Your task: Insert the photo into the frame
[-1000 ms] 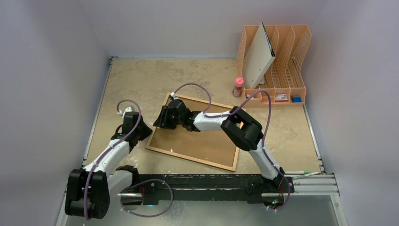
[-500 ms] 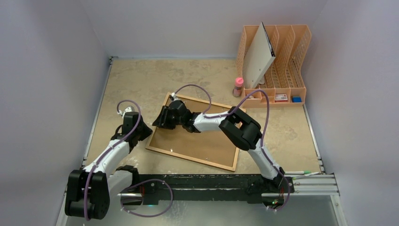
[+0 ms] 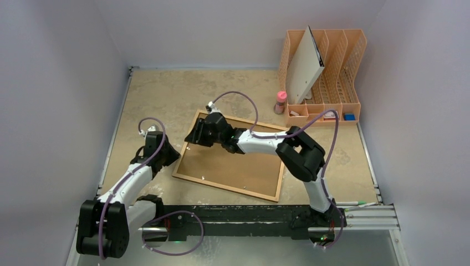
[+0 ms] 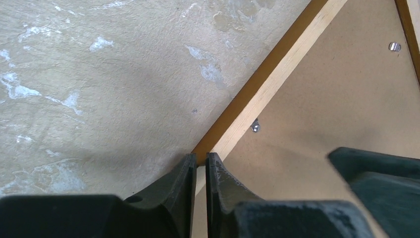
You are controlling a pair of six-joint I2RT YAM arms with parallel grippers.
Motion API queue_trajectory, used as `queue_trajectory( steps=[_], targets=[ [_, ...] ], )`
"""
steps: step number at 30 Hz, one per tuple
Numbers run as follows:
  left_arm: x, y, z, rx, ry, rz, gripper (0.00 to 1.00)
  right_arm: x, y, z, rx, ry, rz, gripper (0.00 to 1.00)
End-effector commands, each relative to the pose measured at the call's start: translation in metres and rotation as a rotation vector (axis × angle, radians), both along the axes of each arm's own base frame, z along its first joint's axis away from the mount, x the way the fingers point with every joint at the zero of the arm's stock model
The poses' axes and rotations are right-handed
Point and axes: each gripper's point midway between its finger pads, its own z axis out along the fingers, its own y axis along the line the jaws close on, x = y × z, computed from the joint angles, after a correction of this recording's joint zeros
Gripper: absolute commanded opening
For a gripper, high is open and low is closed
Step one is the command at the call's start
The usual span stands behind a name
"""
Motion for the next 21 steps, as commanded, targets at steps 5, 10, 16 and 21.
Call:
queue_trajectory(
  steps=[5, 10, 16, 21],
  targets=[
    [0.034, -0.012, 0.03, -0.033, -0.081, -0.038, 0.3, 0.053, -0.044, 0.013, -0.038, -0.037, -0.138, 0.5],
    [0.056, -0.016, 0.04, -0.042, -0.133, -0.054, 0.43, 0.082, -0.066, 0.007, -0.04, -0.016, -0.203, 0.5],
    [0.074, -0.025, 0.032, -0.058, -0.121, -0.1, 0.47, 0.109, -0.095, -0.006, -0.085, 0.029, -0.296, 0.51],
    [0.084, -0.031, 0.033, -0.085, -0.142, -0.107, 0.47, 0.12, -0.105, -0.018, -0.132, 0.067, -0.323, 0.51]
  ],
)
